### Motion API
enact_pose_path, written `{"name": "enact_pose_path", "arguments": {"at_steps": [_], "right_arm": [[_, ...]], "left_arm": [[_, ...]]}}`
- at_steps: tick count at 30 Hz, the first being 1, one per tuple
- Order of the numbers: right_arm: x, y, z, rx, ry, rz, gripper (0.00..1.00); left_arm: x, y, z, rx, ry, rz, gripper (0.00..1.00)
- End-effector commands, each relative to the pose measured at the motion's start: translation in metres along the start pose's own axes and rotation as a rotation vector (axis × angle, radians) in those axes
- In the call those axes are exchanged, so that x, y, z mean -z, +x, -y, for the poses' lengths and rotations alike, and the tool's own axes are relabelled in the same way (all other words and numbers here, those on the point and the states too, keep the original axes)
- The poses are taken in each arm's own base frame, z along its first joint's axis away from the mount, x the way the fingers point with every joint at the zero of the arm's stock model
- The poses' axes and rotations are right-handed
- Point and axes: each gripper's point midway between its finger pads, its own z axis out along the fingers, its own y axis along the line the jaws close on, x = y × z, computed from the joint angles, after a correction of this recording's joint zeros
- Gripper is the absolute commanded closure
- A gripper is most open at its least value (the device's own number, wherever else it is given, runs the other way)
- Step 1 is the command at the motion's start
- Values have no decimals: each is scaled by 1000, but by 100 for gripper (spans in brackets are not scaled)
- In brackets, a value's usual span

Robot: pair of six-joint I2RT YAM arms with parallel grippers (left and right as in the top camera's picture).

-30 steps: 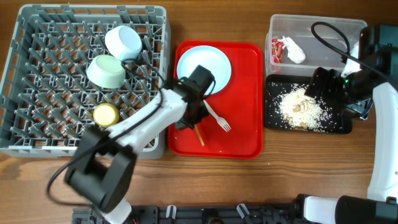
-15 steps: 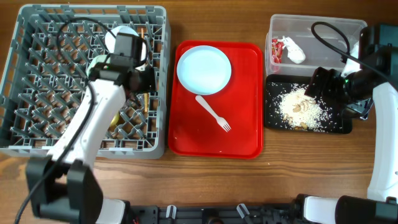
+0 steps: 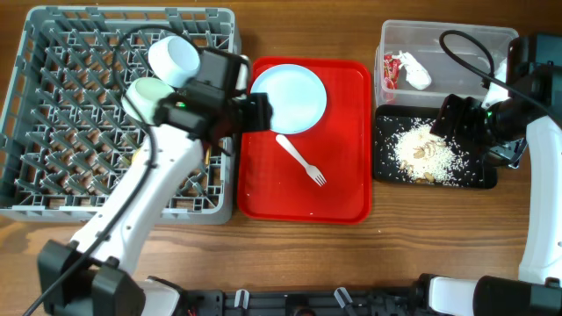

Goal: Sort waste into correct bins and load items into the dishwasher rack
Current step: 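Reach the left gripper back to the tray and grasp the white fork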

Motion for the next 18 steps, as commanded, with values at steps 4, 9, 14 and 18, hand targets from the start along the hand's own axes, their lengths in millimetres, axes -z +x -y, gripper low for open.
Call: {"name": "enact_pose_path", "arguments": {"at_steps": [4,9,14,18], "right_arm": [[5,0,-1,16,-7,21,0],[5,0,-1,17,-7,22,1],[5,-1,-1,20,-7,23,0],[5,-1,-1,20,-7,23,0]], "left_arm": [[-91,84,53,221,-80,-226,34],[-142,136,56,257,-186,-306,42],[-156,152,47,194,-302,-254,42],[-152,167,39,174,-352,-297,58]]}}
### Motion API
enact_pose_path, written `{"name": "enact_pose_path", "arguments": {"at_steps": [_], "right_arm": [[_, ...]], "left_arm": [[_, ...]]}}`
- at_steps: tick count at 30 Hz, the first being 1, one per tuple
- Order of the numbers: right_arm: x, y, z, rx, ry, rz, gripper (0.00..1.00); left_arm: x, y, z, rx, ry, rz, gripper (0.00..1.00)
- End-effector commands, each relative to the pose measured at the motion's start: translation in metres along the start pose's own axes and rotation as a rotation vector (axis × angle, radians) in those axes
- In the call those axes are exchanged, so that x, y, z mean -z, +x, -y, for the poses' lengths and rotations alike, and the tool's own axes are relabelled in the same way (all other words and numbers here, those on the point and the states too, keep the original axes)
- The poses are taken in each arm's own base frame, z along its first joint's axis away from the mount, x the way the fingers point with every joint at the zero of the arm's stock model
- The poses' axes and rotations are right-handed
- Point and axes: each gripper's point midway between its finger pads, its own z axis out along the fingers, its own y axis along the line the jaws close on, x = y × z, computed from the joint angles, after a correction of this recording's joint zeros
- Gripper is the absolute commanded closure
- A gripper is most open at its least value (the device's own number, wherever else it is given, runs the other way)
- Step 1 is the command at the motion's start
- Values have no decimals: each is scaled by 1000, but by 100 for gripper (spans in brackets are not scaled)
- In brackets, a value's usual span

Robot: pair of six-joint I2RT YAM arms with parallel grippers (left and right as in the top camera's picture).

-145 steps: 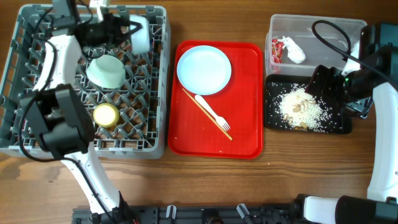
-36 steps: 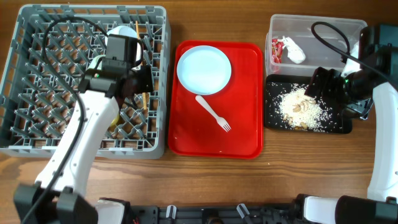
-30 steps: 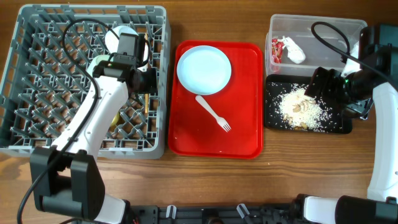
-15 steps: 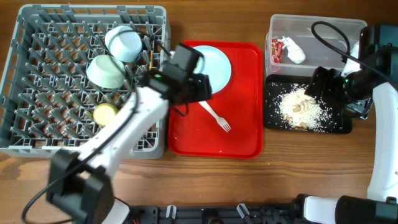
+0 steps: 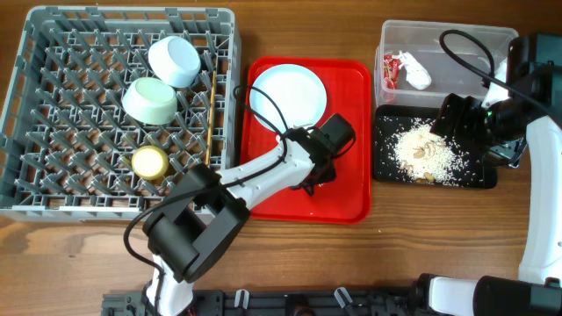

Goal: Sort waste into correct bins and load items into the dishwasher rack
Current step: 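Reach the left gripper back to the tray and grasp the white fork, then carry the white fork into the rack and release it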

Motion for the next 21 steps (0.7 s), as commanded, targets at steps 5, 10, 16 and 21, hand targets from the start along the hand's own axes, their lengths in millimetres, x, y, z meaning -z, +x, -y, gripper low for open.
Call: {"name": "enact_pose_path", "arguments": {"at_steps": [5,10,16,21], "right_arm": [[5,1,-1,19,-6,17,0],[5,1,-1,22,-6,18,0],[5,1,-1,22,-6,16,0],[5,1,0,23,-5,16,0]], "left_arm": [[-14,12,-20,4,-97,-37,85],[-14,16,-23,4,-110,-53,88],[-12,19,-27,4,-126,-66,96],[47,0,-30,4,-52,-18,96]]}}
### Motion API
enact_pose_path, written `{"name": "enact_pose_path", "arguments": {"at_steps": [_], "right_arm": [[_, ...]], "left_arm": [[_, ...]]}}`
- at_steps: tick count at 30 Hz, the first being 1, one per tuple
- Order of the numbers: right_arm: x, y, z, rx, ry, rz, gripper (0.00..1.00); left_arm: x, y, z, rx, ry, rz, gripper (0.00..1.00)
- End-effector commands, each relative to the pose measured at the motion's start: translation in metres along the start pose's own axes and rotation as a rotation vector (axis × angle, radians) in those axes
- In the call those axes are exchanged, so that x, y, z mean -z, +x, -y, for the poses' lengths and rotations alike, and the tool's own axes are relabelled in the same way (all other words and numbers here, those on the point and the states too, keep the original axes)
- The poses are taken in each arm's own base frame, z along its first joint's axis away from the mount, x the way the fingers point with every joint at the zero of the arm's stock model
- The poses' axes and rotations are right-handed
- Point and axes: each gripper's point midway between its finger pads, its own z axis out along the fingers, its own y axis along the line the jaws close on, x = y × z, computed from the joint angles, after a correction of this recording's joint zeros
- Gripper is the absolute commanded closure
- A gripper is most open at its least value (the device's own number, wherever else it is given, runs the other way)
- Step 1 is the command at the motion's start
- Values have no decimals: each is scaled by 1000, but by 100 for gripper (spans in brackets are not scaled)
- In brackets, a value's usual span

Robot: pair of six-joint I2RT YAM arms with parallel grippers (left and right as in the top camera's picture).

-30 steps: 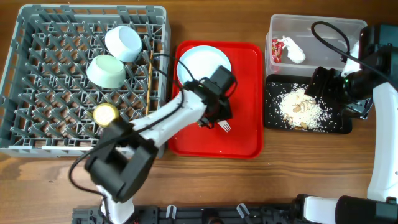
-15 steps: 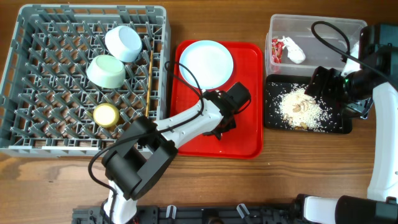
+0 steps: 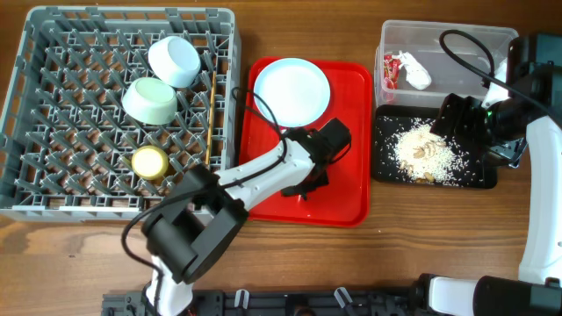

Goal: Sort waste into correct bins and load items into the dishwasher rack
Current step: 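Carry the white fork into the rack and release it, then move the left gripper to the white plate and grip its rim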

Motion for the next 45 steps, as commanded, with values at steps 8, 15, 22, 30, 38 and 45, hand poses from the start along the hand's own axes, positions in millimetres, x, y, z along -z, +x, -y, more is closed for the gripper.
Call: {"name": "enact_pose_path", "arguments": {"at_steps": [8,15,22,30,38,45], "right_arm": [[5,1,-1,22,-6,17,0],[5,2,0,21,-4,10,0],[5,2,0,19,-5,13,0],[5,2,0,19,-5,13,0],[5,-2,-1,20,-9,27,0],[5,-1,-2,20,-15,25,0]], "left_arm": [[153,-113,-102,-263,160,338,96],[103,-170,-165,-139,63,289,96],[91,-176,-164,-121,74,274,94],[90,-175,-163,-118,78,273,69],[176,-175,-67,-357,373,450,33],[130,-163,53,-783,351,604,27]]}}
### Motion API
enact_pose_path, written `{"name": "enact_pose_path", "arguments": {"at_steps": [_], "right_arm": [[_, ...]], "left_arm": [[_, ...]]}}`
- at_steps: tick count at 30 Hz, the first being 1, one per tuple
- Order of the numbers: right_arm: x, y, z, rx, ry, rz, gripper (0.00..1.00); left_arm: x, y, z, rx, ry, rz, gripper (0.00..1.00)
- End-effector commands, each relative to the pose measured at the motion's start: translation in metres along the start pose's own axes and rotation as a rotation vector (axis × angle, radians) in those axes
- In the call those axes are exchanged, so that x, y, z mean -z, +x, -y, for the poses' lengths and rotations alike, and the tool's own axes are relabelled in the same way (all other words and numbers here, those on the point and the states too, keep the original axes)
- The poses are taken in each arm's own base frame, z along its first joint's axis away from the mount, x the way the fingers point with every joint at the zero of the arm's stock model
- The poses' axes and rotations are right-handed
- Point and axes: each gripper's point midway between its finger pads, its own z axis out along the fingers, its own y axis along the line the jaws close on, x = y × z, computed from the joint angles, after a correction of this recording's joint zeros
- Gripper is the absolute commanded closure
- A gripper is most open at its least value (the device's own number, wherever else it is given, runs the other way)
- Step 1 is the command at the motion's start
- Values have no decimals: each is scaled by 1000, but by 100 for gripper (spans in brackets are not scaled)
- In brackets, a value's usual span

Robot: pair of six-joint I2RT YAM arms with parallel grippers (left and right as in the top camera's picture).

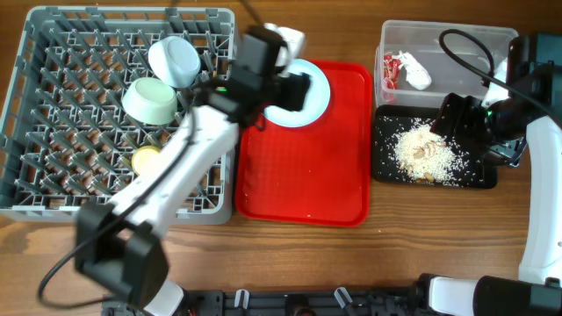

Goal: Sort waste into correct bins and load items into the dishwasher rack
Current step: 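Move the left gripper to the white plate and grip its rim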

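The red tray point(307, 175) holds a white plate point(314, 92) at its far end and no fork. My left gripper point(294, 88) hangs over the plate's left part, raised off the tray. A white piece point(285, 37) that looks like the plastic fork sticks out beside the wrist, and the gripper seems shut on it. My right gripper point(452, 116) hovers at the left edge of the black bin point(474, 180) of food crumbs; its jaws are not readable.
The grey dishwasher rack point(53, 202) on the left carries a white bowl point(174, 60), a pale green bowl point(149, 99) and a yellow cup point(140, 160) partly under my left arm. A clear bin point(492, 39) with a wrapper point(406, 70) stands at the back right.
My left gripper was low on the tray where the fork lay. Now it is raised over the plate at the tray's far end, and the fork is gone from the tray. The right arm is unchanged.
My left gripper first stood at the plate's left rim, with the fork lying mid-tray. It then sat over the fork for two moments, and the plate had shifted slightly right. Now the arm is up by the rack's corner and the tray bears only the plate.
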Motion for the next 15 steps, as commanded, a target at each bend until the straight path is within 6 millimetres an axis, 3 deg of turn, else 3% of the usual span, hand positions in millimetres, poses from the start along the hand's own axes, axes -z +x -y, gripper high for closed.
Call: {"name": "enact_pose_path", "arguments": {"at_steps": [1,3,8,13,15], "right_arm": [[5,1,-2,8,-13,17,0],[5,0,-2,8,-13,18,0],[5,0,-2,9,-13,20,0],[5,-1,-2,10,-14,22,0],[5,-1,-2,10,-15,25,0]], "left_arm": [[-65,40,23,-224,-12,-102,26],[-95,65,21,-253,-71,-157,25],[-141,119,18,-277,-90,-282,31],[-149,157,14,-288,-95,-400,50],[-149,160,12,-303,-122,-408,59]]}}
